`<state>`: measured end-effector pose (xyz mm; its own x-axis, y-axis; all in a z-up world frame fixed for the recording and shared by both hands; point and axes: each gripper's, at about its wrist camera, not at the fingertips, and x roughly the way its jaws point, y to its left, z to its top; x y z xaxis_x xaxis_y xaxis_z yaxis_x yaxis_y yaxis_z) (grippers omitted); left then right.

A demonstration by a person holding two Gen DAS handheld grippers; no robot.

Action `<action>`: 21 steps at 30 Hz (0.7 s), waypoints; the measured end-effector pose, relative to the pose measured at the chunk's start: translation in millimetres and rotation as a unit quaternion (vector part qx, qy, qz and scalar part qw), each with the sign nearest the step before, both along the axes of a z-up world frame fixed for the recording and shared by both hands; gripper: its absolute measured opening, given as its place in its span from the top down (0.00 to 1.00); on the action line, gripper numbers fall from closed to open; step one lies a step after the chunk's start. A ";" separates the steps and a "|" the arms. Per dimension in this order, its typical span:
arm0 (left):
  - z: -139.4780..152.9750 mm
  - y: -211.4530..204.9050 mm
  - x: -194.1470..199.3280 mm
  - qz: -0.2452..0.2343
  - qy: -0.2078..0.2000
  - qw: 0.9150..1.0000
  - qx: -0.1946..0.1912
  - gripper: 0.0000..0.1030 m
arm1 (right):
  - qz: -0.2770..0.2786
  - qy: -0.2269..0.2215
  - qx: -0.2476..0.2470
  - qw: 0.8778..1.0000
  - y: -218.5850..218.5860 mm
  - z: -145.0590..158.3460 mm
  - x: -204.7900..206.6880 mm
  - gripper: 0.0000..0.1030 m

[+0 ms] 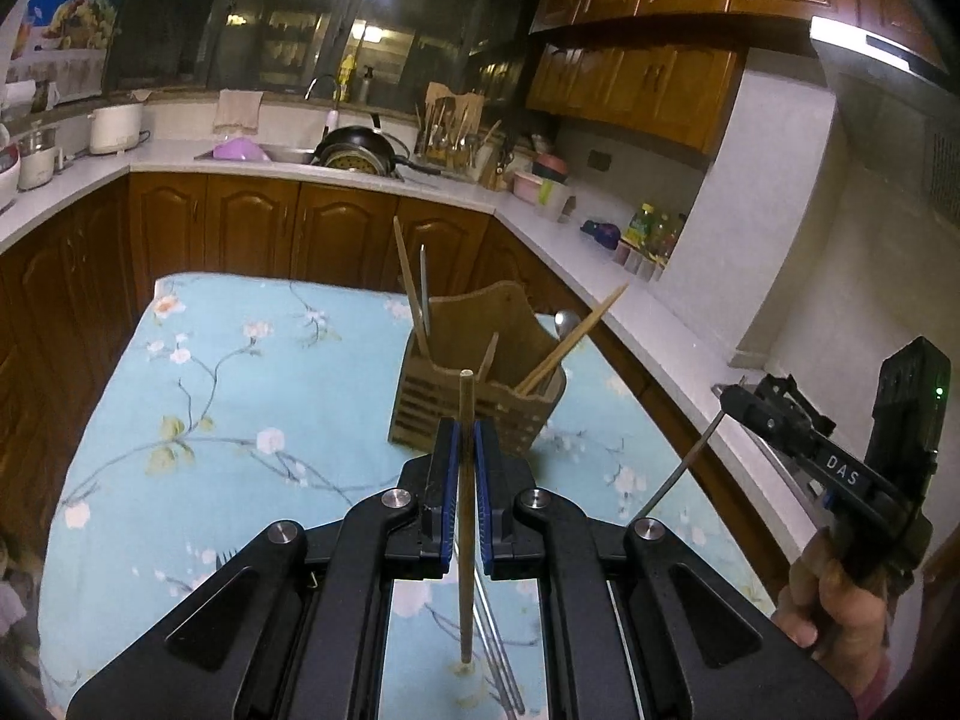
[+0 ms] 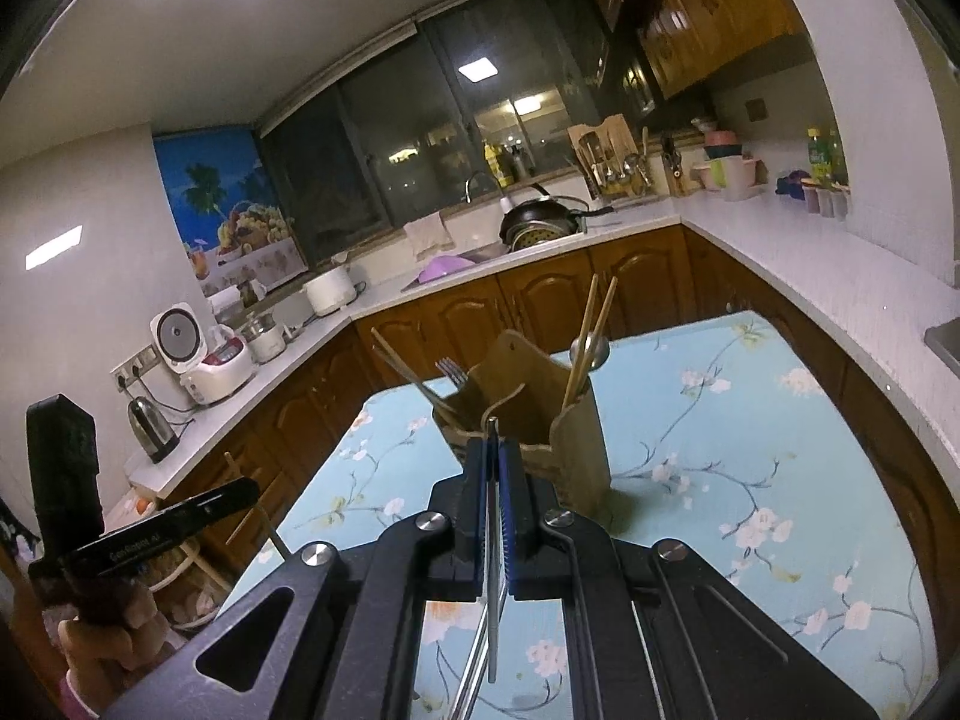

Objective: Organize utensils
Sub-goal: 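Lift both chopsticks and carry them over the wooden holder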

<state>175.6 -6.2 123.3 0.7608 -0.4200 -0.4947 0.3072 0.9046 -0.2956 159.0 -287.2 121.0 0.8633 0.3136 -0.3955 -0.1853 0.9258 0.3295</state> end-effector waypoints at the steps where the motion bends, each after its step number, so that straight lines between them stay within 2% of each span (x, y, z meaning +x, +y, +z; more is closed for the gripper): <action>1: 3.6 -0.4 2.6 0.001 -0.005 1.000 0.000 0.96 | -0.001 -0.003 0.000 1.000 -0.5 2.0 1.2 0.96; 12: 43.8 -1.9 36.6 0.018 -0.059 0.998 -0.003 0.96 | -0.023 -0.056 -0.004 0.998 -10.1 38.1 26.9 0.96; 21: 91.4 -6.8 91.2 0.051 -0.131 0.990 -0.029 0.96 | -0.050 -0.112 -0.011 0.992 -11.7 73.0 67.3 0.96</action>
<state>266.7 -13.1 214.7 0.8997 -0.3562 -0.2523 0.2880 0.9188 -0.2701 226.4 -298.9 194.0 0.9566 0.2158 -0.1957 -0.1591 0.9497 0.2697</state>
